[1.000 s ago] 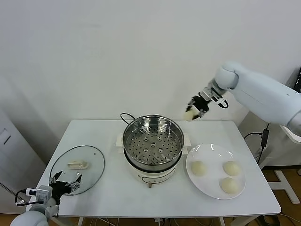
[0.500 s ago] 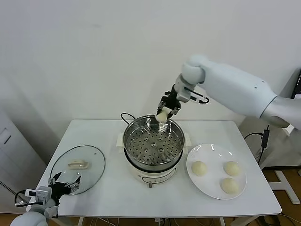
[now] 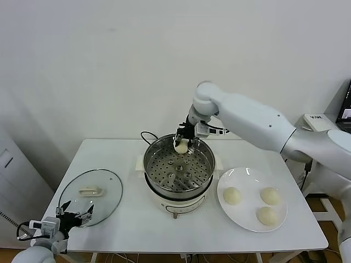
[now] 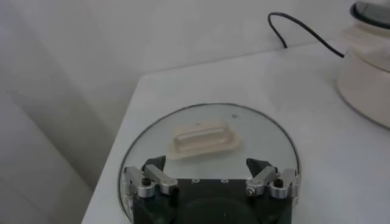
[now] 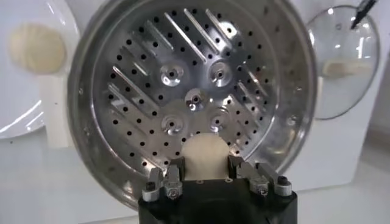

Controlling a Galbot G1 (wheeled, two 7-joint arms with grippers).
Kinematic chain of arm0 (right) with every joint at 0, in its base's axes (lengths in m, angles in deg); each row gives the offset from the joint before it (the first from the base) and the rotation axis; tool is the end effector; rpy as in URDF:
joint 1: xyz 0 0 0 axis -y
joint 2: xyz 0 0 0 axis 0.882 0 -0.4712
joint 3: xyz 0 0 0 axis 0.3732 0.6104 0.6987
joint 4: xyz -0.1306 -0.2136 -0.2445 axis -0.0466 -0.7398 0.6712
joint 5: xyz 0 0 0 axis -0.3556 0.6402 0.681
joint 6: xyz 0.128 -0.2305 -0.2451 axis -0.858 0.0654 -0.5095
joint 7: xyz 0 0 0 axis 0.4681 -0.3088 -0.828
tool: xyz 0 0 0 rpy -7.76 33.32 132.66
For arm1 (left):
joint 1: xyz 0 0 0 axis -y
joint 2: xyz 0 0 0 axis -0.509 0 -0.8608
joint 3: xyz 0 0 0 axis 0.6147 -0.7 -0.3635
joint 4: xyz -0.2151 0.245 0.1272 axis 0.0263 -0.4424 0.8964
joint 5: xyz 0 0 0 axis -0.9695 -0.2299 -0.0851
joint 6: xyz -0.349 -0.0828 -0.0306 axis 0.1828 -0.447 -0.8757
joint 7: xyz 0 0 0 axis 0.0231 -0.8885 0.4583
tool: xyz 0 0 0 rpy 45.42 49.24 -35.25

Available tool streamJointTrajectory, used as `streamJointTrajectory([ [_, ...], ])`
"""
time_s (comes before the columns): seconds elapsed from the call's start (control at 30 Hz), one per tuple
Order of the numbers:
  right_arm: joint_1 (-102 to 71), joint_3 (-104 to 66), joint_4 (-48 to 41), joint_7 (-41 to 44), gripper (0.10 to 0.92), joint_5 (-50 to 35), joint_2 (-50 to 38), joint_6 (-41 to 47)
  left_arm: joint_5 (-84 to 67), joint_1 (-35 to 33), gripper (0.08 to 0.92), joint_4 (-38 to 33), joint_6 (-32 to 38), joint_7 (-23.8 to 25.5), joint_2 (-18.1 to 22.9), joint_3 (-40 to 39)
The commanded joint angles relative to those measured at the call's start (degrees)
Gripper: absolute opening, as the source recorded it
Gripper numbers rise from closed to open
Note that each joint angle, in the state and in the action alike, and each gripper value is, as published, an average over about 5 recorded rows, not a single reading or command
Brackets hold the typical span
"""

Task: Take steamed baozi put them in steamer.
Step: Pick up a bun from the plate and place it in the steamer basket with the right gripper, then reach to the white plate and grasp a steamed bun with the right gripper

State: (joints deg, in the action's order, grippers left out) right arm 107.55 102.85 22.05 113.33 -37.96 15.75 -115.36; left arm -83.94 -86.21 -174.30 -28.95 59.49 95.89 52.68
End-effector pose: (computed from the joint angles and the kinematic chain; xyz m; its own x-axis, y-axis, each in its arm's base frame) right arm 0.5854 0.1120 -0.0625 -0.2221 -0.2543 0.9413 0.0854 -0.9667 -0.2411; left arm 0.2244 0.1563 -0.3145 -0.8579 -0.0295 0.5130 0.0820 0.9777 0.1933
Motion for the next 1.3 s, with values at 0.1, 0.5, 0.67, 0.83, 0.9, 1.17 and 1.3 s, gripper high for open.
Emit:
streamJointTrajectory([
  [0.1,-6.81,-4.48,-1.95,-1.25,0.441,10.05,2.79,-2.76,-0.01,0.45,0.823,-0.03,-0.17,0.02,0.17,-0.26],
  [0.5,-6.42,-3.71,-2.25,-1.17,0.550,6.87,2.56,-2.76,-0.50,-0.13,0.823,-0.46,0.20,-0.01,0.13,0.29],
  [0.67,-0.74,-1.01,-2.19,1.22,0.688,-6.64,0.61,-2.26,-0.60,-0.51,0.823,-1.14,0.05,-0.07,0.29,0.68],
  [0.83,9.78,7.67,-1.28,4.61,0.806,-27.71,-5.47,7.15,-0.60,-0.54,0.823,-1.89,-0.22,-0.15,0.33,0.80],
  [0.9,13.62,11.85,-1.08,5.90,0.818,-34.41,-8.52,13.16,-0.61,-0.52,0.823,-2.12,-0.28,-0.16,0.34,0.79],
  [1.17,27.41,29.92,-1.22,11.16,0.823,-53.35,-17.86,34.27,-0.61,-0.61,0.823,-2.47,-0.36,-0.17,0.31,0.73],
  [1.3,29.27,36.21,1.02,11.17,0.823,-60.03,-22.56,41.41,-0.61,-0.79,0.823,-2.51,-0.29,-0.16,0.28,0.79],
])
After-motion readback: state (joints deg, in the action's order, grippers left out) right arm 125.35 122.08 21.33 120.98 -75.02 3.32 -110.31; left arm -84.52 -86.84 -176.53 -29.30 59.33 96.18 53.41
